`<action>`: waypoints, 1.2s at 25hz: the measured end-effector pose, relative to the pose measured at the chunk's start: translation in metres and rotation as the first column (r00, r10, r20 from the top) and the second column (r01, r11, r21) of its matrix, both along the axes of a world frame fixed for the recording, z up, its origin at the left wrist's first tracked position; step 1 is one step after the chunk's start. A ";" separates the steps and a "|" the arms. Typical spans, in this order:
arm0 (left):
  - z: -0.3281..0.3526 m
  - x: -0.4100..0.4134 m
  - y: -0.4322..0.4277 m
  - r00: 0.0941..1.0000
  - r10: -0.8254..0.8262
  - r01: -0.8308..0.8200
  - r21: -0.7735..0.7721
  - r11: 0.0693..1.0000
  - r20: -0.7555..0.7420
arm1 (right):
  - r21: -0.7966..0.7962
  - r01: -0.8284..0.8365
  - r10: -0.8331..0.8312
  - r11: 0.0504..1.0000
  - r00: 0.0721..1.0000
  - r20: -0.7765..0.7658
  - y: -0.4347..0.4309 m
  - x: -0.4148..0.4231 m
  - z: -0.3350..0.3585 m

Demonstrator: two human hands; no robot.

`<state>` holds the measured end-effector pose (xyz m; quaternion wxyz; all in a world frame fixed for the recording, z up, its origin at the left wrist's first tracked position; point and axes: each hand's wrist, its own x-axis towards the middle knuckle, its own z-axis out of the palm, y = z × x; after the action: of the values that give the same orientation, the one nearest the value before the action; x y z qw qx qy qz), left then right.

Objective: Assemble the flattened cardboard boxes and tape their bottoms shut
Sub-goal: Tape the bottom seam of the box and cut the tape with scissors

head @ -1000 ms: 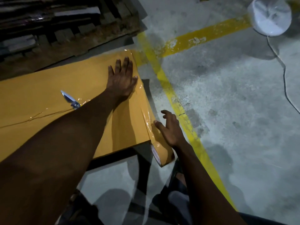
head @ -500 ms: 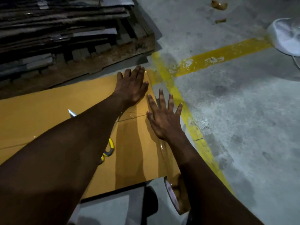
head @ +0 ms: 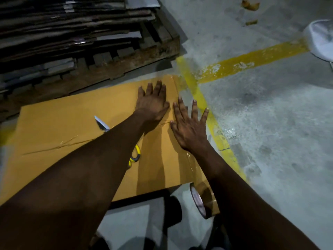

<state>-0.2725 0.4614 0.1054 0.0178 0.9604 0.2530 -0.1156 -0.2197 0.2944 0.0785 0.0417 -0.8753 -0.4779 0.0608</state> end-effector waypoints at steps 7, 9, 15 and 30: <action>0.031 -0.148 -0.075 0.698 0.697 -0.691 -0.102 0.716 0.166 | -0.174 -0.109 0.098 0.979 0.993 -0.072 -0.087 -0.052 0.027; 0.033 -0.174 -0.093 0.553 0.826 -0.791 -0.241 0.562 0.111 | -0.209 -0.131 0.110 0.969 0.988 -0.110 -0.104 -0.063 0.038; 0.044 -0.188 -0.135 0.578 0.815 -0.744 -0.433 0.509 -0.034 | 0.189 0.159 -0.013 0.969 0.797 -0.604 -0.106 -0.080 0.078; 0.063 -0.090 -0.246 0.504 0.839 -0.139 -0.940 0.313 0.205 | -0.020 0.130 -0.014 0.991 -0.044 -0.999 -0.140 0.021 0.100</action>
<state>-0.3623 0.2158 0.1685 0.6044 0.6425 0.4458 0.1524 -0.1987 0.1542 0.1782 0.4114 -0.5837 -0.2567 0.6513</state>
